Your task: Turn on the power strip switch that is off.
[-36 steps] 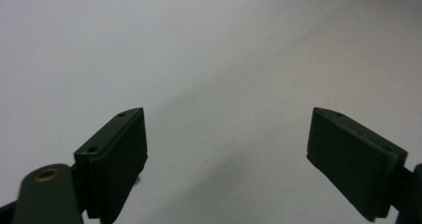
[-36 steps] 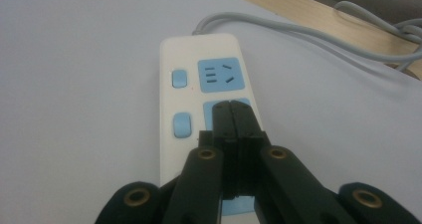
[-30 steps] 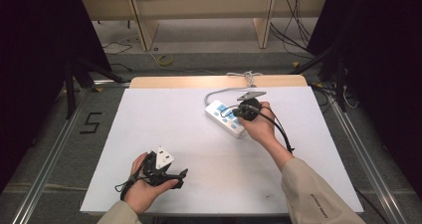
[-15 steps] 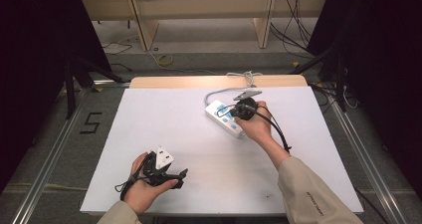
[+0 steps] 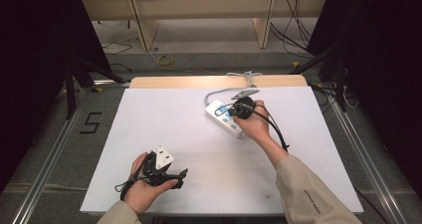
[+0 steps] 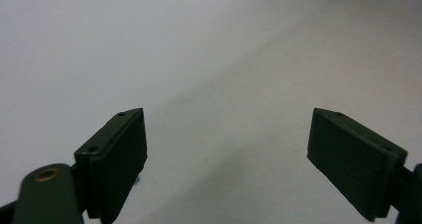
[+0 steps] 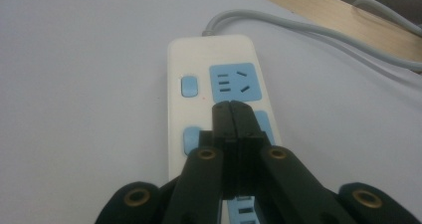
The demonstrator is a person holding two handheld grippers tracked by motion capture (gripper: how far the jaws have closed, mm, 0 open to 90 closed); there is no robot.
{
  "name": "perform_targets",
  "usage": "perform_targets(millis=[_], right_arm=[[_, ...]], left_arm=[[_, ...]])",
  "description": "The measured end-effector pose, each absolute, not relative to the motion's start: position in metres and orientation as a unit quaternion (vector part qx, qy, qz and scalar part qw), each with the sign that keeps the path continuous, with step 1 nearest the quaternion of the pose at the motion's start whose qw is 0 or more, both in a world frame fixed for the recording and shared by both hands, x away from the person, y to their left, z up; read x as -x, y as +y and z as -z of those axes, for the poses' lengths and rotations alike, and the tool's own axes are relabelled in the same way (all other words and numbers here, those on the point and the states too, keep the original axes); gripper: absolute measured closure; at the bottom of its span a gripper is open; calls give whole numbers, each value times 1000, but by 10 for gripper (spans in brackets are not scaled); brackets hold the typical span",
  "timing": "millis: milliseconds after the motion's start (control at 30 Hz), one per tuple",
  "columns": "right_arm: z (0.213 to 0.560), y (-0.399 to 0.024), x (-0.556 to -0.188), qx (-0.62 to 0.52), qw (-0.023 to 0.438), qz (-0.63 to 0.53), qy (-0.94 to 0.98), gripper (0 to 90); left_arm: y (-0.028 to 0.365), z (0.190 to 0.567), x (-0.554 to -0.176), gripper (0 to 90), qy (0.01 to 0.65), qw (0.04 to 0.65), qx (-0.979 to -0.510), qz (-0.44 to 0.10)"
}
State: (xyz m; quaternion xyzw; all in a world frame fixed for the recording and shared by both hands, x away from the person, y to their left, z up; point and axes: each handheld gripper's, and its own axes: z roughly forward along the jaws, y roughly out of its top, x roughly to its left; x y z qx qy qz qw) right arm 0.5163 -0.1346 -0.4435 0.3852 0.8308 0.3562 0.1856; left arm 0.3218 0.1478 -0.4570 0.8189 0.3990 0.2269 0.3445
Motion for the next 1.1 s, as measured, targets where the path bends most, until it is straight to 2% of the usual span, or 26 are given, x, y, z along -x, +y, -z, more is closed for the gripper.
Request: perform_targets(millis=[1100], right_arm=[[448, -123, -522, -381, 172, -344, 841, 900]], left_arm=[[148, 457, -322, 155, 399, 344, -819, -225]])
